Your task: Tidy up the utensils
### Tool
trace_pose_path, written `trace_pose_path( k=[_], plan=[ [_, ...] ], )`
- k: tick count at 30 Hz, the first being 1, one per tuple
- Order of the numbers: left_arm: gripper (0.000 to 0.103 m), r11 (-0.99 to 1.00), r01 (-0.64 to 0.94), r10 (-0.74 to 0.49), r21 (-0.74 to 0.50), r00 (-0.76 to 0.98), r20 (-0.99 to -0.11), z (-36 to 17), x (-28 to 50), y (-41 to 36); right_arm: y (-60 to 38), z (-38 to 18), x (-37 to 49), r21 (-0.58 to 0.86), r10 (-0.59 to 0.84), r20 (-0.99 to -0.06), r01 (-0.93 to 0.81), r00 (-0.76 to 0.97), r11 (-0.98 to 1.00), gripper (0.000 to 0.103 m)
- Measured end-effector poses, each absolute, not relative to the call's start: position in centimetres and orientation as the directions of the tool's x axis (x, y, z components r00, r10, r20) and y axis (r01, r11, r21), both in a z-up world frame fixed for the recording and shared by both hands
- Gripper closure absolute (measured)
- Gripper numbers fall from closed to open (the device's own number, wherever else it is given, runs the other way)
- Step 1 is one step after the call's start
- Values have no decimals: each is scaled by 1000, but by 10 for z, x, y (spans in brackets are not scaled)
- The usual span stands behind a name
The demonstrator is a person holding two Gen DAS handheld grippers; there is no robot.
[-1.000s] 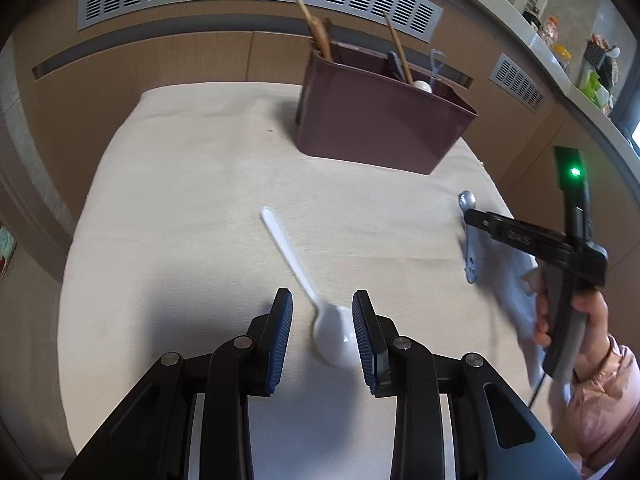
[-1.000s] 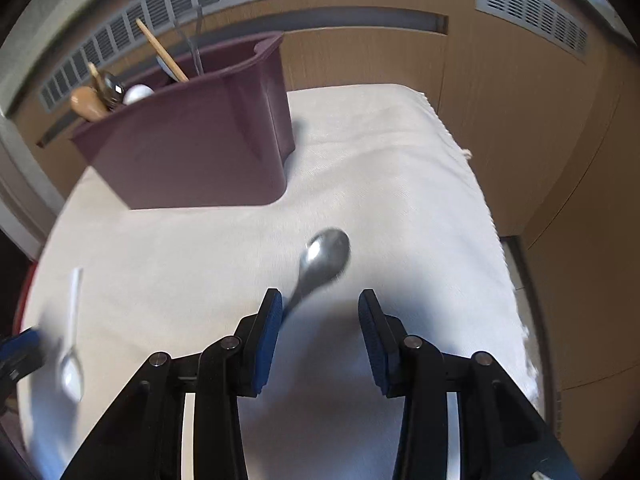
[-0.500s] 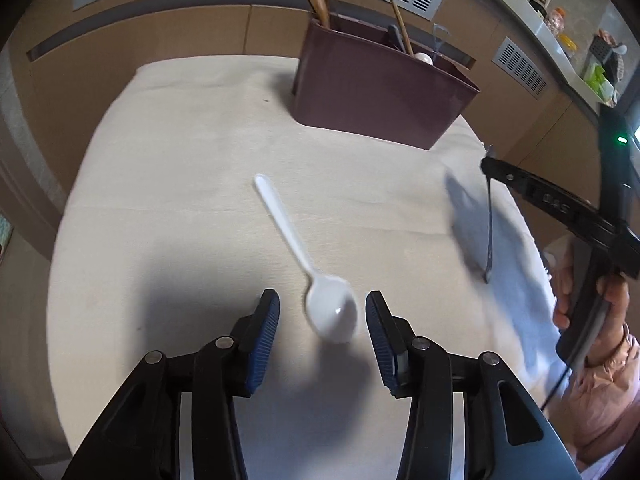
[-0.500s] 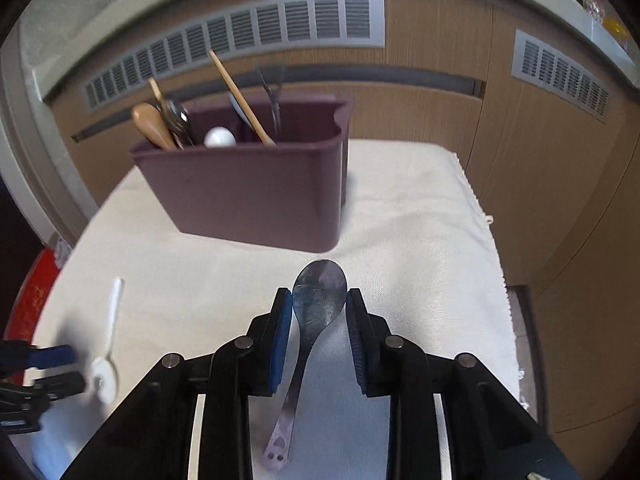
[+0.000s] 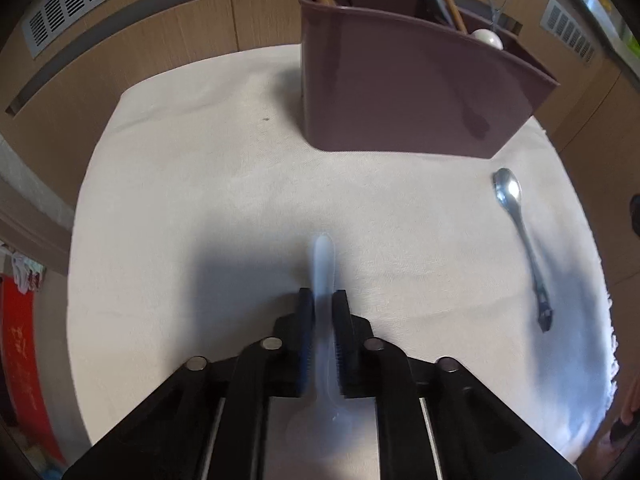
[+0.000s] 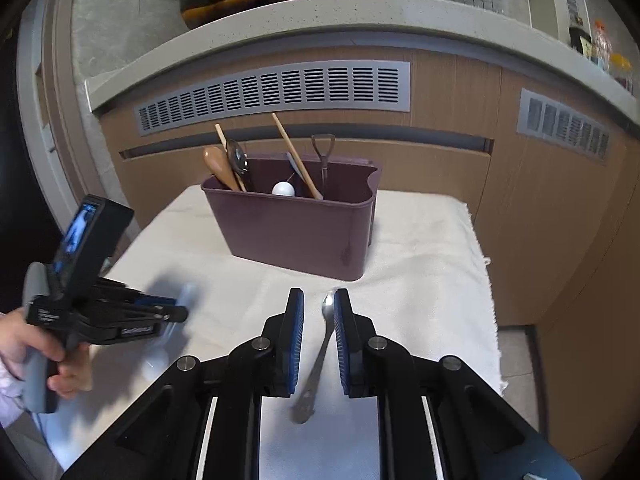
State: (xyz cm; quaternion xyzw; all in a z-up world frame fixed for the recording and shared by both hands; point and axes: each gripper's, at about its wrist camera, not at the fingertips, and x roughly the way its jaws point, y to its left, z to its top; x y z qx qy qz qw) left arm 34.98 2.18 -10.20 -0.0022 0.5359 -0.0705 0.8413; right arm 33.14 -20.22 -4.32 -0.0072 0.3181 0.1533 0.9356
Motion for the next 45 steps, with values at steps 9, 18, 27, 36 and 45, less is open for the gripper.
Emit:
trace_pose_path(
  k=[9,18,27,36,45],
  plan=[
    [93,972,123,-234,-201,588,-774,-66,302,26,-220,-79,358,115,263,-678,-253,686,960,79],
    [93,965,130,-252,-228,703,-665,-24,288,37,-177,-114,417,74,224,-732,-252,643,965,61],
    [93,958,114,-257,-263,745,-615,-17,288,42,-171,-113,411,13,178,-736,-250,654,968,77],
    [93,935,158,-306,-317,809,-502,25,267,38,-203,-15,324,97,257,-505,-241,824,966,77],
    [93,925,268,-328,-268,920,-213,147,293,24,-192,126,323,-28,290,-223,-304,931,952,77]
  ],
)
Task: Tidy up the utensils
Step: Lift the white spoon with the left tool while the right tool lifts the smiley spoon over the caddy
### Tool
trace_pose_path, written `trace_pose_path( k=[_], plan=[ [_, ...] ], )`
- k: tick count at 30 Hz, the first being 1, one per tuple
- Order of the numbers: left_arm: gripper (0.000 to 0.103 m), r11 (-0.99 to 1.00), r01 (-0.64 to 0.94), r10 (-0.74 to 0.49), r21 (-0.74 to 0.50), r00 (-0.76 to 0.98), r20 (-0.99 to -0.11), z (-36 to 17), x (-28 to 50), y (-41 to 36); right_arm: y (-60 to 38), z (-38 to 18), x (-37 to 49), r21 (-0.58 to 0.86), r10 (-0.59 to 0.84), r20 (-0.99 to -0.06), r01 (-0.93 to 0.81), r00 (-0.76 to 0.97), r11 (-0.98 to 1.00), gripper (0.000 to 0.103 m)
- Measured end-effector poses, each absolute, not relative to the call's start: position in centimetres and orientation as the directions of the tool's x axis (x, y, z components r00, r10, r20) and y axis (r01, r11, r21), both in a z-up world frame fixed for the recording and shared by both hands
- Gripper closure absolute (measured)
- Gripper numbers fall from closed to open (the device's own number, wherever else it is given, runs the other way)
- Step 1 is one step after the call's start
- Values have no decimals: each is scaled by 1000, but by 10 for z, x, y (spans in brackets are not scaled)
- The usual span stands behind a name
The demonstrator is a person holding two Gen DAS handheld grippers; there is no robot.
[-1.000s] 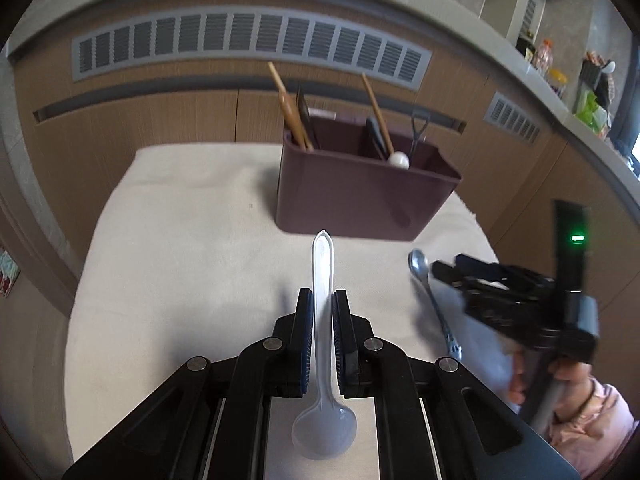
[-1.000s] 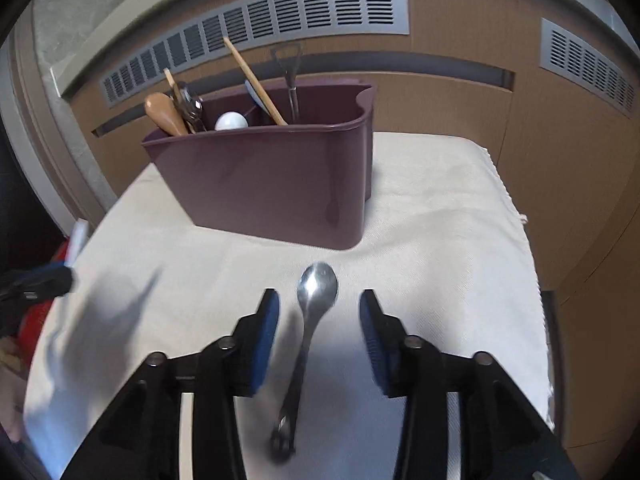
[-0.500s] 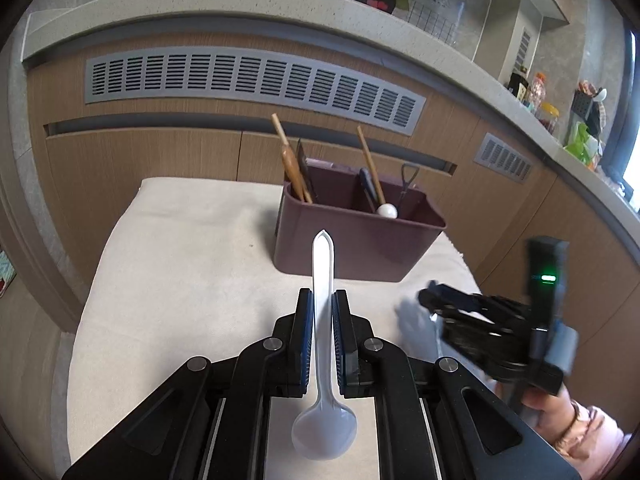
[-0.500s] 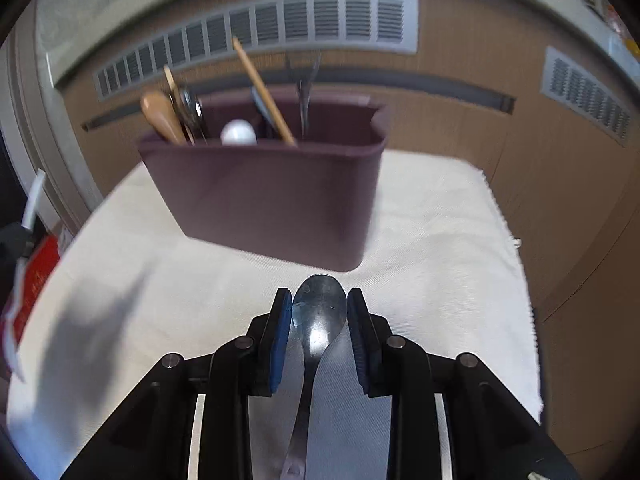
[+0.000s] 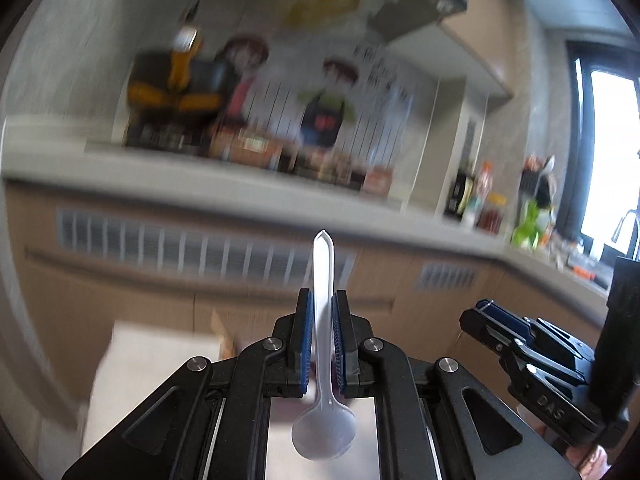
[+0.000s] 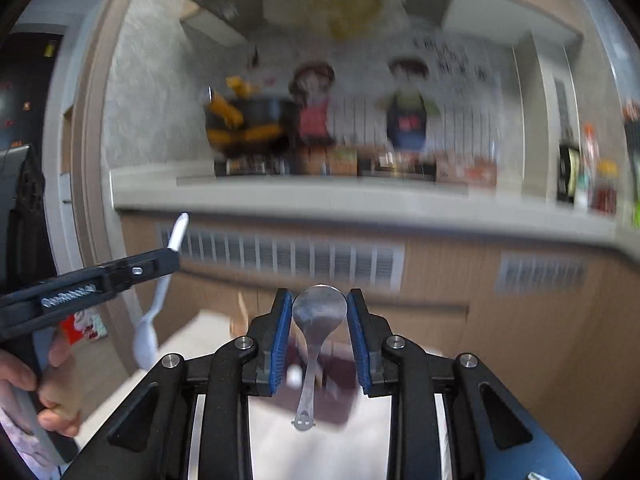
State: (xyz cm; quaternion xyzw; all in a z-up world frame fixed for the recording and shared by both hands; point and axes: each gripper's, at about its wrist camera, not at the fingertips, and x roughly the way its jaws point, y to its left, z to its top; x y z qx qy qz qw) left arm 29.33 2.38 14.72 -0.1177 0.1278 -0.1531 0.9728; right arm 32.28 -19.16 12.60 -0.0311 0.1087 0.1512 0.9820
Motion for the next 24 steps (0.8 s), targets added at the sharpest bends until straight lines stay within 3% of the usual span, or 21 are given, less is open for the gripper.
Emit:
trace_pose_path(
  k=[3,9,17,24],
  plan=[
    [93,923,290,-330,-253,935,-130,176,311,21,-191,163,337,-47,284,-158,-295,946,954,77],
    [93,927,273,-290,-257,957,-29,183,343,21,-191,179,369,-24,282,-143,-289,949,957,77],
    [93,957,199,-221,-211,971,-87,122,393,5,-183,124,413,-20,285,-247,-299,926,954,77],
    [93,954,180,-237,-241,942,-236,49,436,-1,-185,68,442,-11,277,-350,-299,895,954,77]
  ],
)
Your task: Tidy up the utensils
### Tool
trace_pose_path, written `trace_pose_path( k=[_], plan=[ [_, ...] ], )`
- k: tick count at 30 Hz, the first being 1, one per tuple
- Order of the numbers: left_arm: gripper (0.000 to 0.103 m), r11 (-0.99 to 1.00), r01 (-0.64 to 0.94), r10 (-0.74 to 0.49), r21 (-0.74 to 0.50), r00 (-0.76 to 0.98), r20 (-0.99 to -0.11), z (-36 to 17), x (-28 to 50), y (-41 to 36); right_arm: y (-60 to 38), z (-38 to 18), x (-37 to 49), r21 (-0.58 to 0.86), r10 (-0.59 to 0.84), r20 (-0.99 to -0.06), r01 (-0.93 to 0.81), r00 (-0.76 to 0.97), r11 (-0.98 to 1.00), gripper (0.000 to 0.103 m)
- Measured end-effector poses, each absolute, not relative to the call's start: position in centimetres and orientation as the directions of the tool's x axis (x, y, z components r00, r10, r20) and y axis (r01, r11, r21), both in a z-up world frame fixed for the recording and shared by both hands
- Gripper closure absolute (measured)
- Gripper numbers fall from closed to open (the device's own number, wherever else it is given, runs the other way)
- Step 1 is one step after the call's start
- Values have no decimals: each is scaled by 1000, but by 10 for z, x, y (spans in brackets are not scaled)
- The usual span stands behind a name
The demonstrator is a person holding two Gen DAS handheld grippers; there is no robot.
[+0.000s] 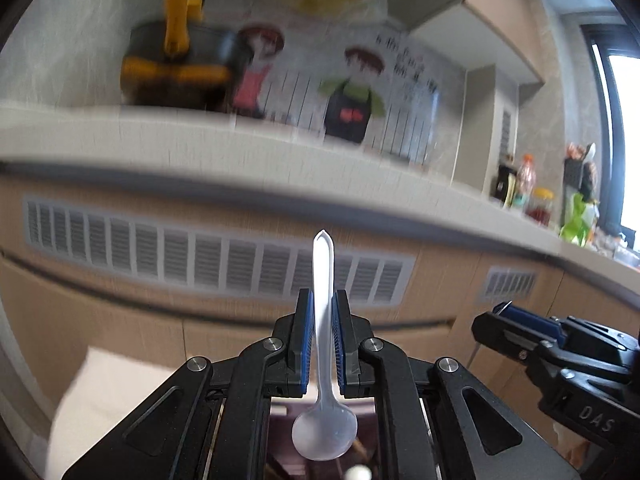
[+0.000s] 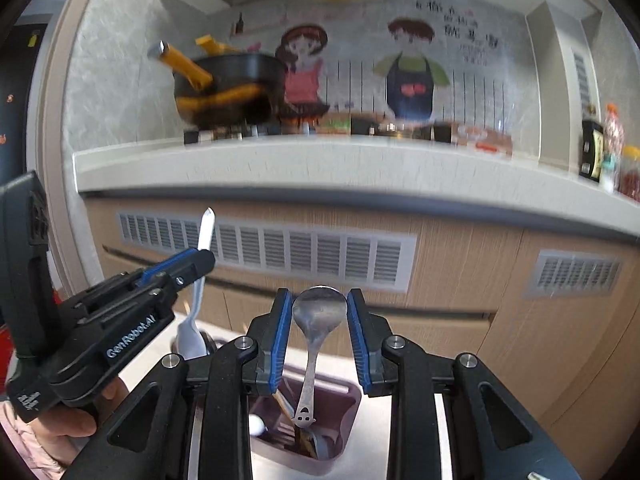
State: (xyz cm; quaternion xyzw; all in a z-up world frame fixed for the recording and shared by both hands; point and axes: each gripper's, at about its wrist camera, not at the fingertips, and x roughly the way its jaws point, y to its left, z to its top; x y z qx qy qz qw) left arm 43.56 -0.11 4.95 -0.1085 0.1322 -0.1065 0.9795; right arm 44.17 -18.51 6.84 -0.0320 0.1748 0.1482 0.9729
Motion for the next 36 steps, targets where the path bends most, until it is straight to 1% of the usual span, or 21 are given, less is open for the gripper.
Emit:
trace_pose_path(
  k=[2,7,13,14,16,17,19,21,23,24,25,27,28,29,30,31,32,34,36],
  plan=[
    [93,950,176,-247,-260,929,-275,30,443,-1,-186,53,449,0,277,-386,-301,880,954,77],
    [93,956,170,-247,-239,907,-342,-6,445,-4,-188,21,459,21,280,-460,-305,843,952,77],
    [91,952,145,-254,-269,868,-428,-30,441,-1,-184,-9,466,66,306,-538,-323,785,944,77],
    [90,950,141,-257,-279,861,-439,-31,439,1,-183,-13,468,76,309,-551,-322,775,944,77],
    [82,950,130,-254,-284,850,-462,-29,435,3,-182,-20,471,100,322,-587,-328,743,939,76],
    [75,953,124,-246,-275,848,-469,-24,428,4,-182,-22,471,121,338,-595,-334,729,935,76],
    [67,959,121,-231,-256,858,-459,-12,411,6,-185,-23,468,159,358,-595,-331,719,930,66],
    [47,963,121,-221,-241,867,-448,1,393,10,-190,-17,457,181,363,-575,-320,733,930,64],
    [38,969,110,-199,-221,877,-438,15,367,14,-193,-7,435,171,350,-549,-308,759,936,55],
    [33,972,105,-190,-212,879,-437,21,356,17,-194,-2,426,162,340,-541,-302,769,939,46],
    [31,975,99,-180,-201,880,-440,26,345,17,-196,4,410,145,323,-526,-291,787,946,37],
    [24,983,80,-148,-164,879,-453,33,319,15,-196,11,384,107,291,-502,-276,814,955,30],
    [21,986,76,-138,-152,880,-455,35,304,15,-196,14,366,79,272,-491,-269,827,960,25],
    [16,987,73,-131,-143,880,-457,36,292,15,-196,17,355,64,262,-486,-265,834,962,22],
    [12,988,71,-125,-134,881,-457,36,281,15,-197,18,339,56,251,-476,-256,843,965,17],
    [10,990,65,-115,-124,883,-455,35,268,15,-198,19,328,56,246,-467,-249,850,967,12],
    [9,993,53,-97,-108,888,-451,34,253,14,-200,18,311,55,233,-452,-234,861,971,10],
    [6,997,30,-62,-78,890,-451,28,230,13,-205,16,286,41,194,-444,-197,875,980,0],
    [1,999,14,-35,-50,888,-458,23,211,11,-207,13,268,37,172,-444,-174,879,984,0]
  ],
)
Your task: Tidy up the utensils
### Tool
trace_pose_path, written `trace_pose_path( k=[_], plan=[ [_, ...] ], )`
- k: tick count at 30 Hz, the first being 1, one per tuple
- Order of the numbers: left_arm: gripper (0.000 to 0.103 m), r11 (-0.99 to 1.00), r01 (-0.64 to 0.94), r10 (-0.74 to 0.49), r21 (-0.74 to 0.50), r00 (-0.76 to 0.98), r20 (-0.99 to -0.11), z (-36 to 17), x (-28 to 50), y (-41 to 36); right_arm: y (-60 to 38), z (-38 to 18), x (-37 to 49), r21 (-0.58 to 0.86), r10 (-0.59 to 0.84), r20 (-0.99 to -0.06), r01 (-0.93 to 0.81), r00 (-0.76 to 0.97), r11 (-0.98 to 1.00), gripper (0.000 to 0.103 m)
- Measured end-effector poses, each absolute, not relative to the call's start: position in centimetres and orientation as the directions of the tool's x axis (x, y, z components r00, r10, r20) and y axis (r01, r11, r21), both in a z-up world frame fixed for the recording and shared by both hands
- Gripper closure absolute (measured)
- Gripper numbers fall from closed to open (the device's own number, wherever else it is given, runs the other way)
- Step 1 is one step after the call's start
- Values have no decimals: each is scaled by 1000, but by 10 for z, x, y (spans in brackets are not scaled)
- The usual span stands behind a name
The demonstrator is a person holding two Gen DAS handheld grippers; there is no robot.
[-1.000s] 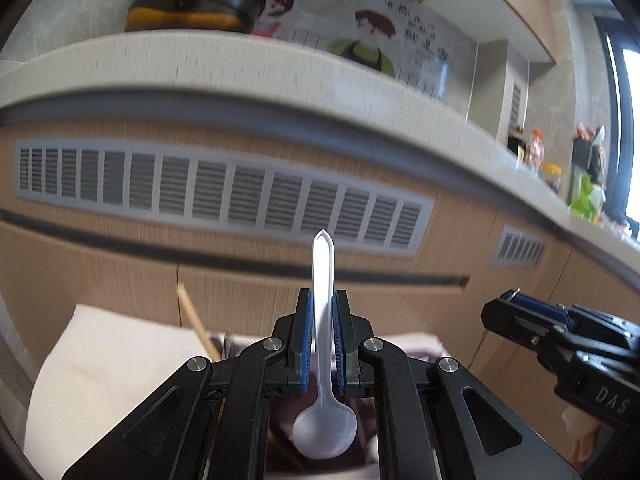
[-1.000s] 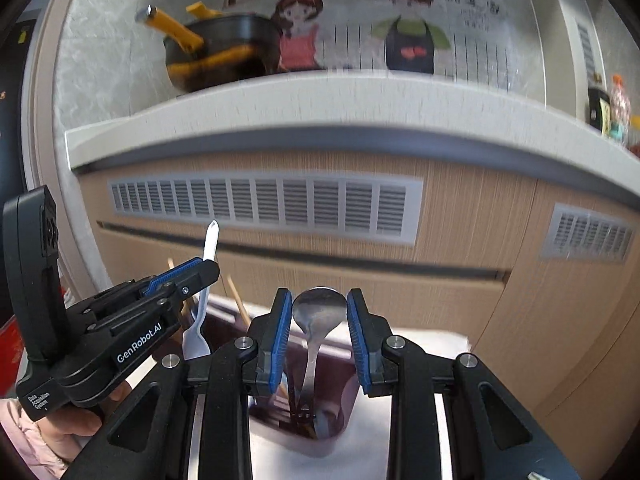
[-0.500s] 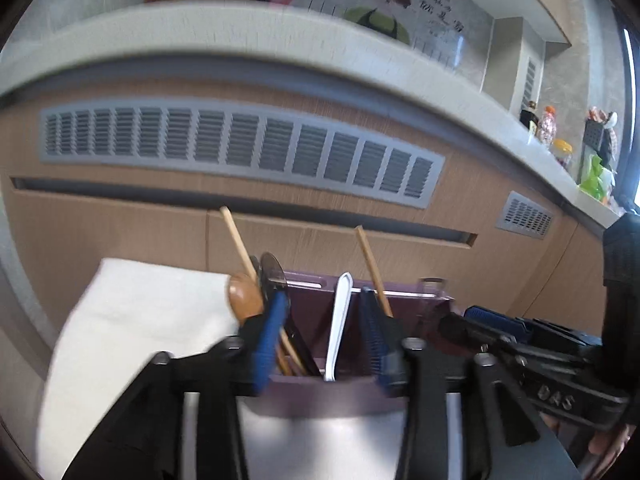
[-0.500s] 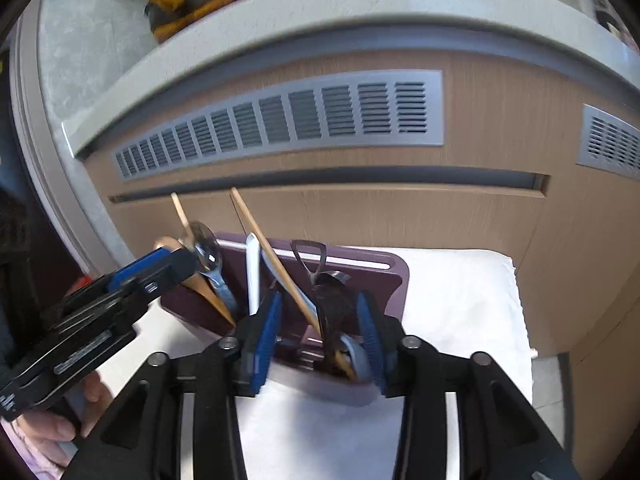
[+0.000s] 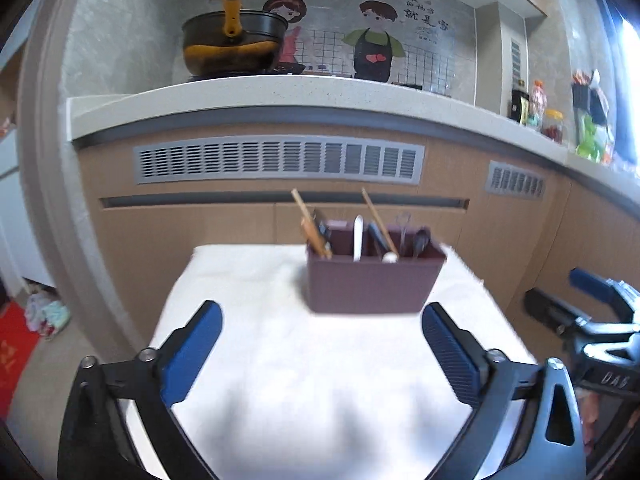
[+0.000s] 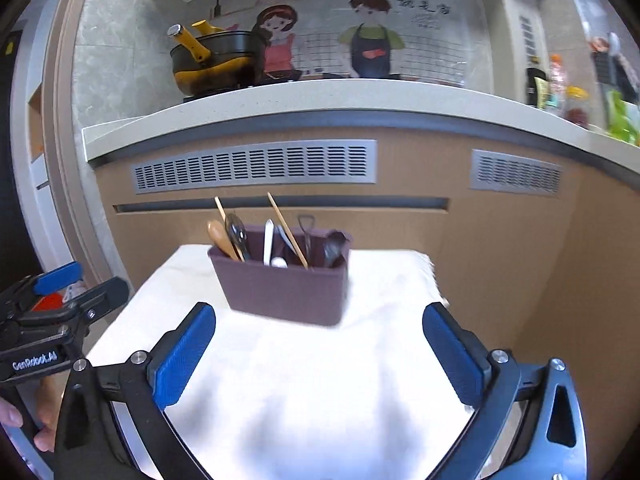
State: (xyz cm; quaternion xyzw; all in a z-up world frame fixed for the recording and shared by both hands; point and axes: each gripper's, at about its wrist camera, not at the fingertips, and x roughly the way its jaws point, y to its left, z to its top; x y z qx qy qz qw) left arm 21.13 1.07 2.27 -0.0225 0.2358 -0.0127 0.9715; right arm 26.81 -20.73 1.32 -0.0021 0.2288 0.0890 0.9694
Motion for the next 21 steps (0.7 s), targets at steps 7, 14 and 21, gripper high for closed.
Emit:
trace_pose_path(
  k=[7,14,21],
  plan=[
    [0,1000,-4,0,-6,866,-499,-1,166,4,-217,-10,227,44,119,-528,-113,841,993,0],
    [0,999,-1,-20,-39,851,-525,-5,157,3,-221,-13,211,43,98,-511,-88,854,995,0],
    [0,999,-3,-20,-43,860,-510,3,152,2,-216,-11,203,11,91,-490,-98,867,995,0]
  ],
)
